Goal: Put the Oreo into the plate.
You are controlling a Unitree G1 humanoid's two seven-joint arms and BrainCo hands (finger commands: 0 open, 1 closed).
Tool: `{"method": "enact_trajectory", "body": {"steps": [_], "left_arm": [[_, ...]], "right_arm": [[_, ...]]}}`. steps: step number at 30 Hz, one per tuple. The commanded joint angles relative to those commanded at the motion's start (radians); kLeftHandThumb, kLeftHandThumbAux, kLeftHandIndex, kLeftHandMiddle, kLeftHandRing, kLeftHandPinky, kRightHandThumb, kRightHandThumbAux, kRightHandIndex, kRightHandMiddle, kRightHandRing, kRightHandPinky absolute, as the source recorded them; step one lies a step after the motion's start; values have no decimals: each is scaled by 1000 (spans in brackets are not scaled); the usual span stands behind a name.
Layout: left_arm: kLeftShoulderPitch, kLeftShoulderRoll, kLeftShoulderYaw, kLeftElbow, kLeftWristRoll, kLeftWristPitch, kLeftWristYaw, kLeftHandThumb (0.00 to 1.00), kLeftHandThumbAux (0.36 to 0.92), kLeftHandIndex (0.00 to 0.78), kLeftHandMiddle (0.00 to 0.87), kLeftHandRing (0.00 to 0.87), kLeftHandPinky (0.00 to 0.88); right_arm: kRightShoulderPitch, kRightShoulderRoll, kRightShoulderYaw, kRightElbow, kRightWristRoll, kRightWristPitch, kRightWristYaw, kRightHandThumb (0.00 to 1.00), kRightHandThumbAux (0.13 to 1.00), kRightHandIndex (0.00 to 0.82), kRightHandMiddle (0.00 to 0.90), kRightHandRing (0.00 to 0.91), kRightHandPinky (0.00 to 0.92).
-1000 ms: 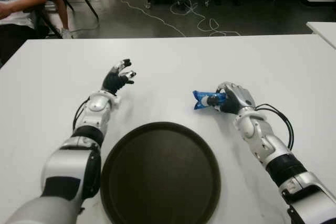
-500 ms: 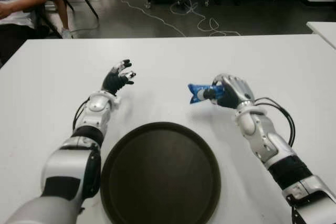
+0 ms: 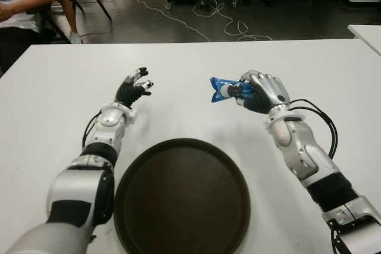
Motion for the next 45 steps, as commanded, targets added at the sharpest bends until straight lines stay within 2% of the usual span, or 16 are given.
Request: {"method": "enact_trajectory", "body": {"steps": [9, 17, 33, 41, 45], "left_arm": [[0, 0, 5, 0, -6, -1, -8, 239, 672, 44, 112, 221, 323], [1, 2, 7, 0, -6, -1, -13, 237, 665, 35, 105, 217, 309], [1, 2, 6, 1, -4, -5, -15, 223, 660, 46, 114, 222, 319], [3, 3, 5, 1, -2, -11, -16, 222, 654, 40, 109, 223, 325], [4, 4, 6, 1, -3, -14, -18, 221, 656, 42, 108, 225, 331]], "right_arm": [[-31, 1, -13, -44, -6, 2, 8, 691, 730, 432, 727, 731, 714], [7, 2, -33, -164, -9, 22, 43, 692, 730, 433, 727, 731, 717], [37, 2, -47, -221, 2, -18, 57, 691, 731, 431, 724, 730, 714], [60, -2, -14, -255, -19, -64, 86, 689, 731, 429, 724, 716, 681], [67, 6, 46, -251, -50, -113, 94, 690, 729, 431, 719, 703, 674]]}}
